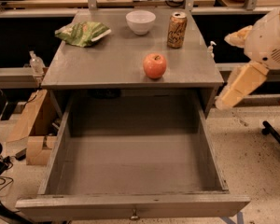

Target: Place apple into top drawer

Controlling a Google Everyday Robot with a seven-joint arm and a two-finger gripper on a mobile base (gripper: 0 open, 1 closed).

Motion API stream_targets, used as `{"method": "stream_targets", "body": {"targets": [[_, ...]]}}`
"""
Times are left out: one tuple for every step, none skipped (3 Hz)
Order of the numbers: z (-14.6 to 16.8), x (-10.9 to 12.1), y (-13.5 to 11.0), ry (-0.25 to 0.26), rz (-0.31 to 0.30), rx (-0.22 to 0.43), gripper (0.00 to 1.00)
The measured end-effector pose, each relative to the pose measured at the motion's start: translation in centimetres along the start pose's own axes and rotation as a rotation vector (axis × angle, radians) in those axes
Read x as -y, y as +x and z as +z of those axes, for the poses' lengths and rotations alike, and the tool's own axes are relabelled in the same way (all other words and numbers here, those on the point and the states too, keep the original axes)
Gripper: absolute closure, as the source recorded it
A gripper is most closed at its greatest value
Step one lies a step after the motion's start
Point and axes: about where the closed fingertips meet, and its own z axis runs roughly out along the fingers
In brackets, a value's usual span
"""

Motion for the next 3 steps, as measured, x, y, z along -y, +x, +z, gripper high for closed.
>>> {"method": "stream_targets", "body": {"targets": [[2.9,3.9,-1.9,0.044,0.031,0.221,0.00],[5.1,6.4,-3.1,0.060,0.067,0.369,0.00],[7.3,7.3,-3.1,0.050,0.130,0.438,0.00]]}}
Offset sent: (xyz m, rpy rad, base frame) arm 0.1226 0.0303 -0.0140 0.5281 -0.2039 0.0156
